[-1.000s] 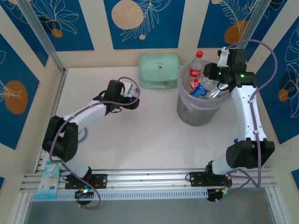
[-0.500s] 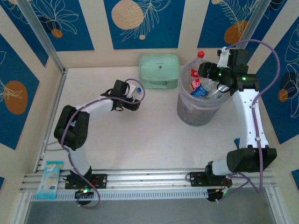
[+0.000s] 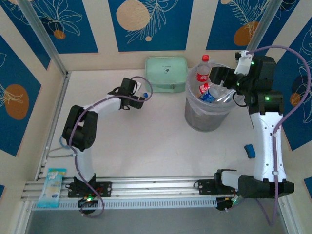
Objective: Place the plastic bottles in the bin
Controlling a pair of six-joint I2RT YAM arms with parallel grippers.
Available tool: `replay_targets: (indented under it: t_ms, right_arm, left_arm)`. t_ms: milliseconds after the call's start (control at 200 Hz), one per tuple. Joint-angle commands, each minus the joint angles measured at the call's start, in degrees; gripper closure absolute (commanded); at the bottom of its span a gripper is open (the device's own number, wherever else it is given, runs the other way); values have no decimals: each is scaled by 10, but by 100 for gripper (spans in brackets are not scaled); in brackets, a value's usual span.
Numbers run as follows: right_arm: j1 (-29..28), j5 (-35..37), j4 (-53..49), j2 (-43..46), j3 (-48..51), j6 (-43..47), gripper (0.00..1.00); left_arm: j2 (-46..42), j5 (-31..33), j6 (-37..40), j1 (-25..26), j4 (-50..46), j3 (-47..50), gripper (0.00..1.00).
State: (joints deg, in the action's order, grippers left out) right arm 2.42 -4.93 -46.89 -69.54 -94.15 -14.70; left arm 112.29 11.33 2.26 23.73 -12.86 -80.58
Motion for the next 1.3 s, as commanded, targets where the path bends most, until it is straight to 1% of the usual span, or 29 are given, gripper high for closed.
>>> replay_targets:
  t_ms: [0,85,165,240,305,365,450,570,620,670,770,1066,1121,1231,1296]
  right_arm:
    - [3,-6,2,4,19,-7,18]
    - [4,-8,7,4,26,-8,18]
    - [4,-10,8,4,30,-8,18]
    - [5,-8,12,5,36,-7,18]
    - [5,-8,16,6,42,-8,18]
    - [5,-13,19,7,47,-9,18]
    - [5,-16,22,7,54,-9,18]
    - [5,-20,27,7,60,-10,18]
    - [5,-28,30,6,60,-12,18]
    - [4,-39,31,4,58,-13,18]
    - [0,-44,28,1,52,-13,19]
    - [0,-39,27,3,53,-7,19]
    - [1,-37,25,3,53,-7,19]
    - [1,-40,28,3,55,-7,19]
    - [1,-43,29,3,56,-7,19]
  left_arm:
    - [22,53,-92,-17,-52,-63,3]
    - [28,78,-184,-24,-100,-100,3]
    - [12,106,-284,-25,-131,-101,3]
    - [-20,128,-392,-25,-133,-71,4]
    - [-58,161,-477,-25,-111,-31,4]
    - [-89,185,-569,-25,-115,-4,6]
    - [-115,174,-706,-25,-108,35,6]
    - [-111,121,-841,-25,-59,74,6]
    - [-99,99,-855,-24,-17,79,7]
    - [-78,78,-842,-24,12,62,7]
    - [-28,52,-839,-22,-26,-5,6]
    - [37,67,-921,-3,-29,-27,6]
    - [48,68,-917,1,-20,-32,6]
    - [76,67,-908,4,-44,-63,6]
    - [89,68,-903,4,-41,-76,6]
